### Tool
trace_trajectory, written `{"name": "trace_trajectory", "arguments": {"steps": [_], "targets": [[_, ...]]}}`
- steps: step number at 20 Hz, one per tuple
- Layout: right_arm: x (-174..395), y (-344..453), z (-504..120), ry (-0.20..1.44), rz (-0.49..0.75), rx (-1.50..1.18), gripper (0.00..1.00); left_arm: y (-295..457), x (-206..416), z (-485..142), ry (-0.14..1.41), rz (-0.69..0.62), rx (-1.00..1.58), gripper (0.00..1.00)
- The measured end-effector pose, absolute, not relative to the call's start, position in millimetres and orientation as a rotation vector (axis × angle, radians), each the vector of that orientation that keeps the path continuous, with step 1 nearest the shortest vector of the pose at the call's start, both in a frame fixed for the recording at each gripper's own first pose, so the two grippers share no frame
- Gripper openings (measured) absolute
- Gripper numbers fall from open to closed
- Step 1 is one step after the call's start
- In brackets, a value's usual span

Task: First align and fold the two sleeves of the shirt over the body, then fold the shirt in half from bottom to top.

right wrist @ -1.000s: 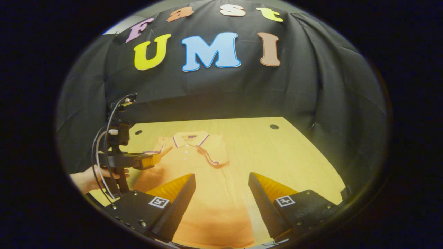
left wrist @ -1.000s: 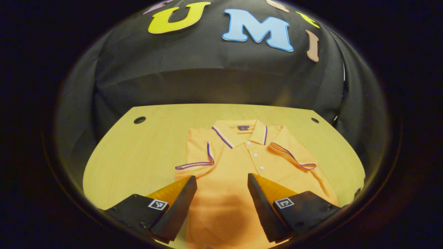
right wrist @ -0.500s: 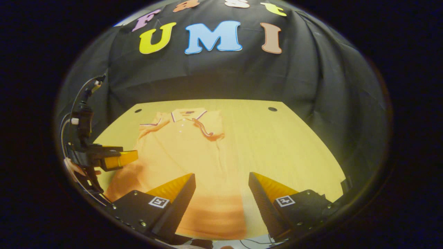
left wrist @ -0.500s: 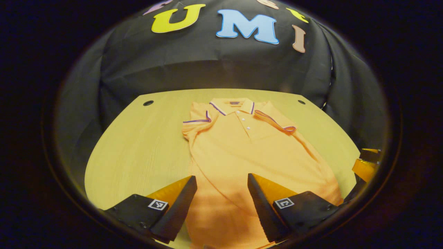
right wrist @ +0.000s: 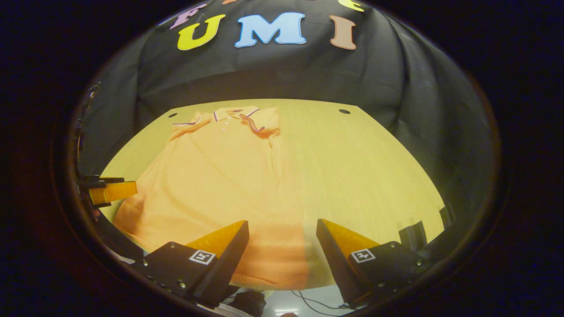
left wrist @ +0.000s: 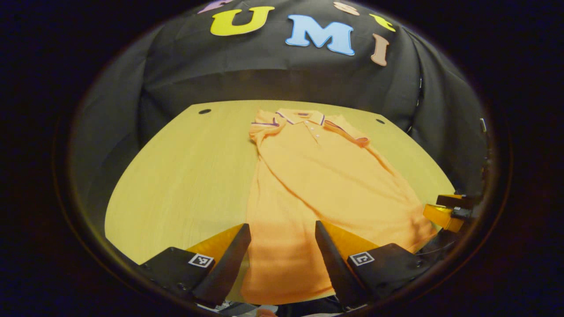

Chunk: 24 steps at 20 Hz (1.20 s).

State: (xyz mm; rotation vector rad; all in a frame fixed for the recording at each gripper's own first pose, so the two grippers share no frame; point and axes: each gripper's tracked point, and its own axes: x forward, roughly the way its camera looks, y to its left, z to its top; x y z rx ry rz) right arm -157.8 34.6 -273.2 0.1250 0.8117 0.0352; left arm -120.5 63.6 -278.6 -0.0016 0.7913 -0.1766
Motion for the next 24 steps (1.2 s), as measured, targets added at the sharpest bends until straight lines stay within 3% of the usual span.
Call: {"name": "trace_trajectory", "arguments": {"steps": [11, 22, 24], "targets": [[-196, 35, -296, 0.868, 0.052, 0.134, 0.96, 76, -184, -303, 0.817, -0.201, 0.065, 0.95], [-209, 58, -314, 0.872, 0.105, 0.151, 0.96, 73, -192, -324, 0.807, -0.189, 0.142, 0.96], [-208, 59, -315, 0.870, 0.117, 0.153, 0.92, 70, -193, -325, 0.811, -0.190, 0.135, 0.94]]}}
